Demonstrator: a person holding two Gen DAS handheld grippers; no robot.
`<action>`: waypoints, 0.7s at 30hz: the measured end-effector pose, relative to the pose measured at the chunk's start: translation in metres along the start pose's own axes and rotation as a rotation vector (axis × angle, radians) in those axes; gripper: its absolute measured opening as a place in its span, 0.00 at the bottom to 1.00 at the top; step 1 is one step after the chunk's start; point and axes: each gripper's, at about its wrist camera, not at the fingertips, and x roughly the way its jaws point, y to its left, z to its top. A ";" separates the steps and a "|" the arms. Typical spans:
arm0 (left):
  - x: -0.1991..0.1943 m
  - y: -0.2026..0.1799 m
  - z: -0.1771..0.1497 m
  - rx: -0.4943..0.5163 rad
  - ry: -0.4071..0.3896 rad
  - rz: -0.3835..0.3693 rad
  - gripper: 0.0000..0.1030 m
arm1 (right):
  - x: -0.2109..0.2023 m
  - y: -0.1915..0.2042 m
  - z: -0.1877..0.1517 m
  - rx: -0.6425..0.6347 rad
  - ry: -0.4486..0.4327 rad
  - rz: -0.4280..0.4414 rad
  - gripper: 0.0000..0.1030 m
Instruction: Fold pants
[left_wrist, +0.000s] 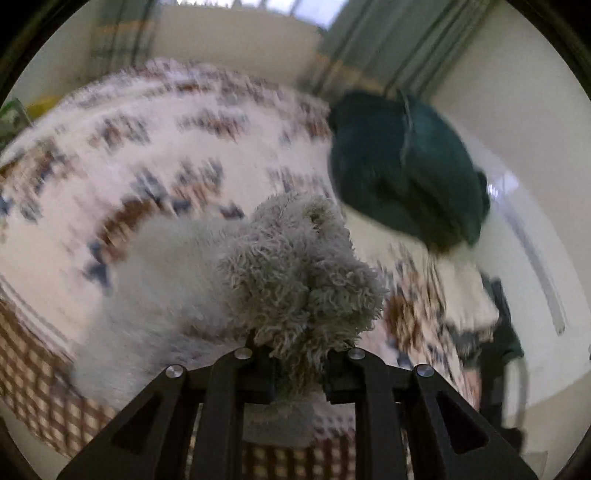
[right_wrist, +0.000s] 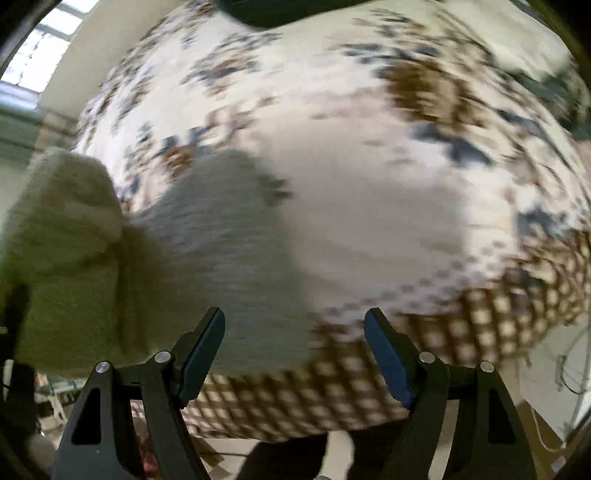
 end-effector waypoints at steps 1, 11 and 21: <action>0.012 -0.004 -0.008 0.005 0.038 -0.002 0.14 | -0.004 -0.014 0.001 0.014 0.004 -0.014 0.77; 0.012 -0.029 0.001 0.030 0.150 -0.052 0.89 | -0.014 -0.067 0.011 0.145 -0.004 0.153 0.92; -0.039 0.105 0.071 -0.013 0.053 0.397 0.89 | 0.062 0.017 0.066 0.087 0.092 0.418 0.99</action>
